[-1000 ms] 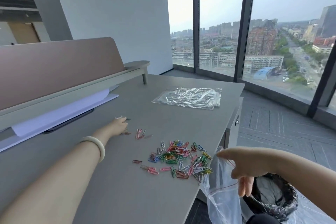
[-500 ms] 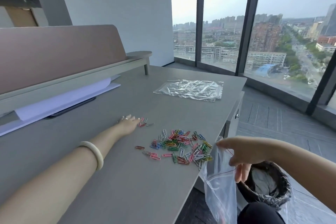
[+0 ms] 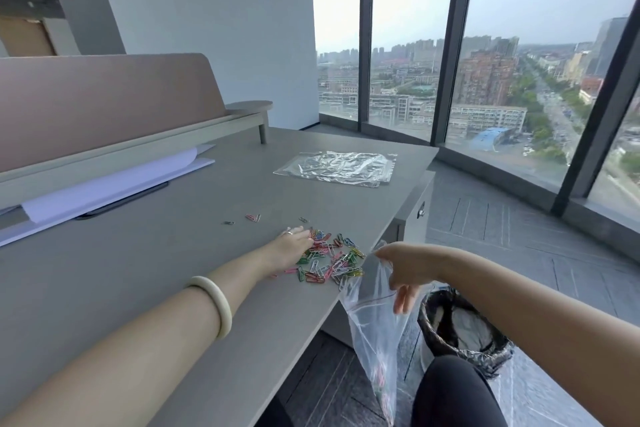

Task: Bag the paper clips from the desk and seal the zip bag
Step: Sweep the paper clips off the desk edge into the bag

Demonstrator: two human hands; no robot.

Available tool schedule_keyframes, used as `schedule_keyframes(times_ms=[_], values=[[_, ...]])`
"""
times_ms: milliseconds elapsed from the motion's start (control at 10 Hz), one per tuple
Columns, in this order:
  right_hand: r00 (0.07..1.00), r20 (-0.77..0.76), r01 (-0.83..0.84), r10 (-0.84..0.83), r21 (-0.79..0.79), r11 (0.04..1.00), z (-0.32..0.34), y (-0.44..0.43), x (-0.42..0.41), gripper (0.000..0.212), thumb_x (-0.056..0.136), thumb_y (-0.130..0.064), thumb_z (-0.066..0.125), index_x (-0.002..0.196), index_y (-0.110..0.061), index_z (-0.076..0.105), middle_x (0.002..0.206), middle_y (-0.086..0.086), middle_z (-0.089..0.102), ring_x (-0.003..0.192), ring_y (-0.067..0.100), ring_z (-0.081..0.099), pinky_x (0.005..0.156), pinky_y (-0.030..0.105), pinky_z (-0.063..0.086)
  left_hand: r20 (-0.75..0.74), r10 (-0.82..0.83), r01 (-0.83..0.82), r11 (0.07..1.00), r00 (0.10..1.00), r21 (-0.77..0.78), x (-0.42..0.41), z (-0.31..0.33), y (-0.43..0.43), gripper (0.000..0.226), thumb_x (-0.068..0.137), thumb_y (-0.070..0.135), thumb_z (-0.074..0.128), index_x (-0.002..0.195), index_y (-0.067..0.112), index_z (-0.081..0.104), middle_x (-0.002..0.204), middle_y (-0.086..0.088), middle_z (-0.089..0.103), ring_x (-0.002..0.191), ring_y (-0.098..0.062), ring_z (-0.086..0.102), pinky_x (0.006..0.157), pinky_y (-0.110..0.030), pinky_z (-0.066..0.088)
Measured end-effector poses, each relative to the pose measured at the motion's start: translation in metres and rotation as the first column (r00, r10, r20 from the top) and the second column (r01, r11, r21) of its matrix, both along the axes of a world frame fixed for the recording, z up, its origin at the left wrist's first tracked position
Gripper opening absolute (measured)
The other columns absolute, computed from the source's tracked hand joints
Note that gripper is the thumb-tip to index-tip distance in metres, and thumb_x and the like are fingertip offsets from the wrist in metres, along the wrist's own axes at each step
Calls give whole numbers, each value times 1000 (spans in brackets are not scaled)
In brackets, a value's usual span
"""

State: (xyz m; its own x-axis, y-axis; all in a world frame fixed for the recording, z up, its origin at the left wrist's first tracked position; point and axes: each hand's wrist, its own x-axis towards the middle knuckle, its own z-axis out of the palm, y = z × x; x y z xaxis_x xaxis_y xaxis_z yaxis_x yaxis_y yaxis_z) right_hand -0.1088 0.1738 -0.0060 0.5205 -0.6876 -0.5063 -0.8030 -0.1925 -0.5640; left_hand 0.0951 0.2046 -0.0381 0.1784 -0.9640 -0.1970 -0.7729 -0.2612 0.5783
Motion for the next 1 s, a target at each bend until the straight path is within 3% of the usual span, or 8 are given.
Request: schedule_keyframes(times_ms=[100, 200, 500, 800, 1000], values=[[1000, 6, -8, 8, -30, 1000, -3, 5, 1, 38, 86, 2, 54, 123, 11, 50, 112, 26, 64, 98, 33, 67, 56, 22, 56, 13, -81, 81, 997, 997, 12, 0, 3, -5, 47, 102, 24, 26, 145, 5, 24, 157, -8, 18, 147, -22, 13, 115, -27, 11], [1000, 8, -12, 12, -27, 1000, -4, 5, 1, 38, 86, 2, 55, 122, 11, 49, 114, 26, 63, 99, 33, 66, 56, 22, 55, 32, -76, 77, 997, 997, -28, 8, 8, -3, 50, 101, 22, 30, 148, 10, 20, 160, -4, 9, 148, -13, 4, 117, -25, 3], [999, 46, -9, 10, -18, 1000, -12, 10, 3, 41, 88, 4, 51, 129, 6, 46, 120, 25, 60, 104, 34, 64, 55, 19, 55, 164, -287, 293, 956, 944, -11, -28, 7, -6, 48, 100, 24, 32, 146, 14, 27, 159, -1, 13, 147, -12, 9, 118, -24, 4], [997, 74, 7, -5, -27, 1000, -10, 4, -3, 36, 88, 5, 51, 123, 10, 49, 117, 26, 61, 102, 34, 65, 56, 21, 56, 251, -452, 454, 889, 856, 54, -47, 7, -2, 44, 98, 21, 31, 141, 17, 38, 155, 3, 28, 144, -10, 22, 119, -23, 12], [996, 86, 8, -6, -27, 1000, -9, 2, -7, 38, 86, 7, 51, 124, 10, 49, 117, 27, 61, 103, 35, 64, 56, 22, 57, 154, -446, 453, 891, 882, -14, -55, 28, 8, 44, 95, 14, 35, 138, 23, 44, 144, 4, 47, 131, -14, 45, 112, -26, 30]])
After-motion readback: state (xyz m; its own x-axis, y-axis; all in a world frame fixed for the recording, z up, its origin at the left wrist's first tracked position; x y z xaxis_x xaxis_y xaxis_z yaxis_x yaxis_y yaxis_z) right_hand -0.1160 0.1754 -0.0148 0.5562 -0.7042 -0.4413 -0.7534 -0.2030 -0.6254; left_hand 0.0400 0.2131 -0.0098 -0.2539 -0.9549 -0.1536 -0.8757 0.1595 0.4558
